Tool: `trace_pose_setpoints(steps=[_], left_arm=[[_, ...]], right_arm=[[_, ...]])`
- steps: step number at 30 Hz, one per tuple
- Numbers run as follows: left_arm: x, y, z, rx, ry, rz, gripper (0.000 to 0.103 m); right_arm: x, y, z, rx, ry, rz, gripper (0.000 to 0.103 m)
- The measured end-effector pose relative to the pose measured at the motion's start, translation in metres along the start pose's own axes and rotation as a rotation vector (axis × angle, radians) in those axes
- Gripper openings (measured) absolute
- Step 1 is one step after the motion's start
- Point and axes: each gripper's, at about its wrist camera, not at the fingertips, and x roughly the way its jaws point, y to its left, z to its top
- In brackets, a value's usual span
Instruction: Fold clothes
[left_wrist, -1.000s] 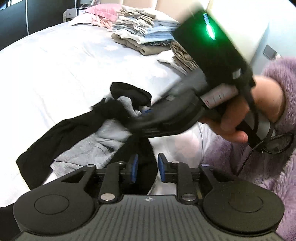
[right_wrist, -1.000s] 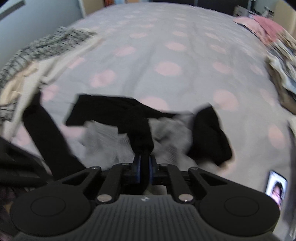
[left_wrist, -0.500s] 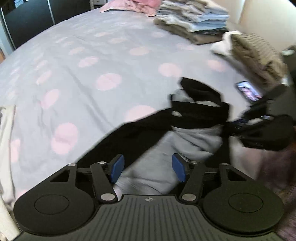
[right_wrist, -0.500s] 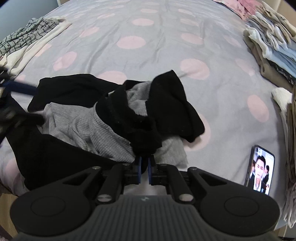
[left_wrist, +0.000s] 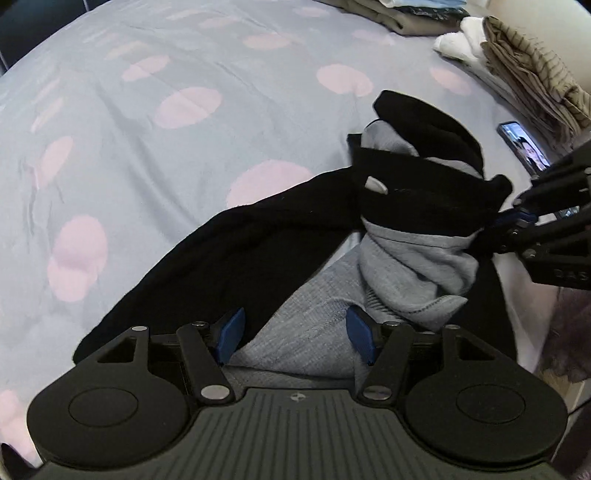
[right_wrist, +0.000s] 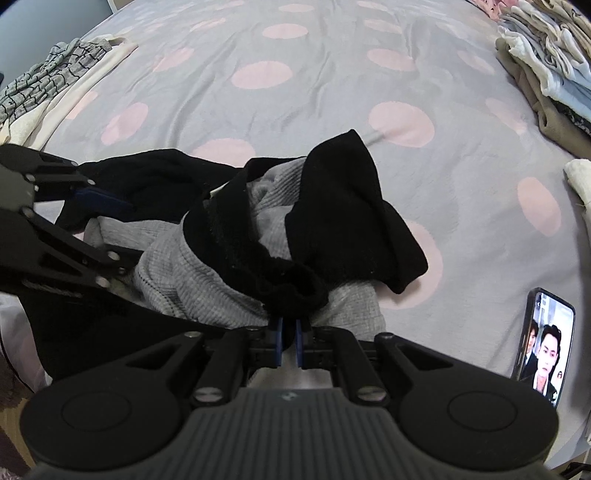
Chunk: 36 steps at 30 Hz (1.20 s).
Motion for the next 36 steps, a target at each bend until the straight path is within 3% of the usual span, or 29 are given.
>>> trace_pose_setpoints(steps=[2, 7, 9, 14, 21, 26, 30, 36], left_arm=[[0.001, 0.0, -0.001, -0.019, -0.006, -0.005, 0.054], [-0.004, -0.022, -0.004, 0.052, -0.035, 0.034, 0.012], [-0.007, -0.022, -0.004, 0.03, -0.044, 0.052, 0.008], [-0.036, -0.014, -0.005, -0.037, -0.106, 0.074, 0.005], [-0.107, -0.004, -0.015, -0.119, -0.268, 0.231, 0.003], [-0.158, 0.02, -0.036, -0.209, -0.322, 0.322, 0.003], [-0.188, 0.027, -0.061, -0.233, -0.286, 0.395, 0.003], [-0.194, 0.028, -0.109, -0.231, -0.139, 0.412, 0.003]], right_arm=[[0.0, 0.001, 0.0, -0.012, -0.002, -0.002, 0.008], [-0.001, 0.002, 0.002, -0.024, -0.006, -0.008, 0.008], [-0.003, 0.002, 0.001, -0.024, -0.01, -0.012, 0.008], [-0.017, 0.002, 0.0, -0.014, -0.05, -0.02, 0.007], [-0.05, 0.012, 0.012, -0.028, -0.186, -0.015, 0.006], [-0.075, 0.018, 0.028, -0.051, -0.278, 0.0, 0.006], [-0.083, 0.014, 0.05, -0.054, -0.287, -0.013, 0.005], [-0.08, 0.003, 0.075, -0.137, -0.229, -0.109, 0.005]])
